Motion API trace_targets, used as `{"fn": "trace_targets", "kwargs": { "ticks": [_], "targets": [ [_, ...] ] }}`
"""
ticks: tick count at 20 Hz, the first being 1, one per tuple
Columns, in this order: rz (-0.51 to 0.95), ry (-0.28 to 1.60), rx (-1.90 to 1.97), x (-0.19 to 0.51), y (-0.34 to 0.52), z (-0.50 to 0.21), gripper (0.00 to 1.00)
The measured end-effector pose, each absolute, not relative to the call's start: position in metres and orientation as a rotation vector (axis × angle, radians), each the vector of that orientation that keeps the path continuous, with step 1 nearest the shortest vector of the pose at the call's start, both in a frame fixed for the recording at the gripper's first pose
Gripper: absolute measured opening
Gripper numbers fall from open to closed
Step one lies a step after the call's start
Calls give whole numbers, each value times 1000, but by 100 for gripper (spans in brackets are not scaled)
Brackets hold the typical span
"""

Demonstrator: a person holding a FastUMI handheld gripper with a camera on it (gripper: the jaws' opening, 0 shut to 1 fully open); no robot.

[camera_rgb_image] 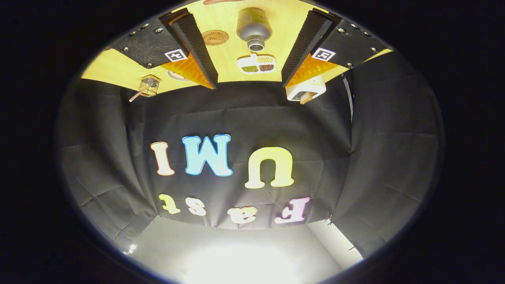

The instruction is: Take the bottle from table, then pour the juice into the cup, finally place the bottle on the coaster

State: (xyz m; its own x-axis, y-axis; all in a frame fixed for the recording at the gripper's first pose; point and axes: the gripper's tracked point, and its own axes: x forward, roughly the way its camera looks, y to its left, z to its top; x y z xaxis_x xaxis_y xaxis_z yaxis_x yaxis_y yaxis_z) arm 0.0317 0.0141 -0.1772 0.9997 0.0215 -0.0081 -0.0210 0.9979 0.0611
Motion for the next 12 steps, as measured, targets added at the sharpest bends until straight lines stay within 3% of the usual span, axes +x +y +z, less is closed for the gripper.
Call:
{"fn": "trace_targets", "kwargs": {
  "ticks": [12],
  "targets": [
    [52, 68, 16, 55, 30, -279, 98]
  ]
}}
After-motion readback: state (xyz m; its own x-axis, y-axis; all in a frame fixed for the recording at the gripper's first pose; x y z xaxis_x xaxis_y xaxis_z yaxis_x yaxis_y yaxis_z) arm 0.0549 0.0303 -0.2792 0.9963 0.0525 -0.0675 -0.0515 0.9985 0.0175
